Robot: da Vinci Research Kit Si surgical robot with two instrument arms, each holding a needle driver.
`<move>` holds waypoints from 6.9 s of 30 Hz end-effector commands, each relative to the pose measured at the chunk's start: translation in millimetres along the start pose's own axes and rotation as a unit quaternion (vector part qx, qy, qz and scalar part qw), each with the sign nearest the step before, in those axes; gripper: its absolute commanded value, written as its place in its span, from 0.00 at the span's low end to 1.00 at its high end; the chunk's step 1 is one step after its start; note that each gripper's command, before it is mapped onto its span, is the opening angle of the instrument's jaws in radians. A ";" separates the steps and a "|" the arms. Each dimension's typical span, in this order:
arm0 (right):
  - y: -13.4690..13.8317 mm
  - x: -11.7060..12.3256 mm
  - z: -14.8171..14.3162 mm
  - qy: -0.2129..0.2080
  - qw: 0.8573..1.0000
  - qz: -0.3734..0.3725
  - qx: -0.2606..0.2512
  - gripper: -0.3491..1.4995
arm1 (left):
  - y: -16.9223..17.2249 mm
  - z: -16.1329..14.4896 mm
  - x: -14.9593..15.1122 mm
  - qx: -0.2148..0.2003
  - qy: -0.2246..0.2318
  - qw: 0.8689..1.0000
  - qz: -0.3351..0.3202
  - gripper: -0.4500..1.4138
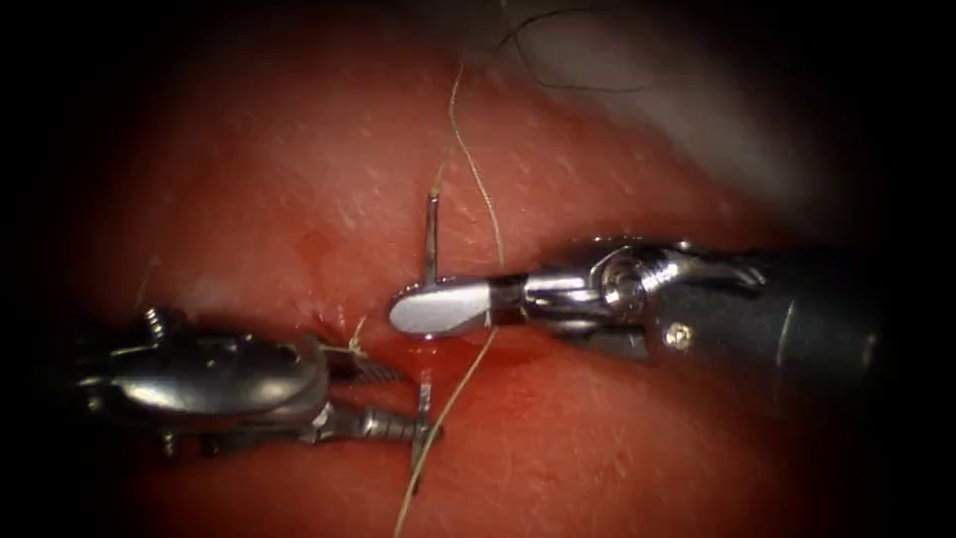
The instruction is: Wound Closure
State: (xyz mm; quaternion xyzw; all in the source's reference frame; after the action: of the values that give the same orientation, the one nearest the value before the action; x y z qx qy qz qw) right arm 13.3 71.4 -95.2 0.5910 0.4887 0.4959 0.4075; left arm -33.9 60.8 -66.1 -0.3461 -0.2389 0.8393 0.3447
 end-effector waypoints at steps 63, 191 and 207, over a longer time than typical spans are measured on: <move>-1.3 8.1 -7.6 0.102 0.947 -0.287 -0.098 0.85 | 3.1 0.5 3.6 0.128 0.026 0.897 0.423 0.05; -5.6 4.0 -0.2 0.065 0.976 -0.132 -0.160 0.72 | 7.4 -8.3 8.0 0.196 -0.025 0.863 0.465 0.05; -6.2 4.1 -1.2 0.092 0.985 -0.109 -0.101 0.62 | 8.7 -7.3 8.3 0.197 -0.008 0.856 0.477 0.05</move>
State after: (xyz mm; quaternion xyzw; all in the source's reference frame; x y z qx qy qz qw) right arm 10.4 76.3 -100.6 0.4431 0.5322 0.5468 0.4706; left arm -36.0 62.7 -80.4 -0.3355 0.1240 0.9330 -0.0397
